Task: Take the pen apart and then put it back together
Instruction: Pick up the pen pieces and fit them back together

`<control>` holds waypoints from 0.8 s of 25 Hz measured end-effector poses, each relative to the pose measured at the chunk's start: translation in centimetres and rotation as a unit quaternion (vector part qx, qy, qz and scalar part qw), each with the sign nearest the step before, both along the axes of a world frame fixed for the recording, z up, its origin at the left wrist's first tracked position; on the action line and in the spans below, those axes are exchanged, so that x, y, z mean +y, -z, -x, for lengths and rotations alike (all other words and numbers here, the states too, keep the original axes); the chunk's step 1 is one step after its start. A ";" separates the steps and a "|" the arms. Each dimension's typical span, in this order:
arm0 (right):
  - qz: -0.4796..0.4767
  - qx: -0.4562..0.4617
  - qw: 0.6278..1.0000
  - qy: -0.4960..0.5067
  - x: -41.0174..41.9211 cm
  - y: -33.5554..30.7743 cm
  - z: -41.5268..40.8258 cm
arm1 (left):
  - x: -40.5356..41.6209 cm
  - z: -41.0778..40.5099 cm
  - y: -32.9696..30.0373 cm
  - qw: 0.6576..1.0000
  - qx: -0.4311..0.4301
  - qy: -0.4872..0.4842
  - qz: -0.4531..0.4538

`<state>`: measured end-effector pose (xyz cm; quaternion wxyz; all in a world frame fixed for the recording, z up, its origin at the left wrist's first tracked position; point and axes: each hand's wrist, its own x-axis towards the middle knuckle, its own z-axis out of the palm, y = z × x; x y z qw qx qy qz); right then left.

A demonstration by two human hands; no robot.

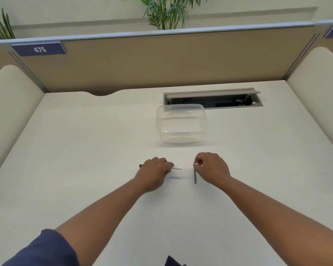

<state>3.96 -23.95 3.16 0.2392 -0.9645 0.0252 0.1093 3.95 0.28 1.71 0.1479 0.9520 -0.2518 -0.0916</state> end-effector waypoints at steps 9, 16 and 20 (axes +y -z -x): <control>0.045 0.065 0.996 0.048 0.6 3.4 3.5 | 0.0 2.6 0.2 1.000 0.007 -0.013 0.024; 0.061 0.072 0.995 0.024 0.8 3.5 4.0 | -0.2 3.4 -0.1 0.998 0.031 -0.046 0.042; 0.078 0.058 0.995 0.001 0.2 3.1 4.6 | -0.5 3.6 -0.5 0.994 0.056 -0.070 0.061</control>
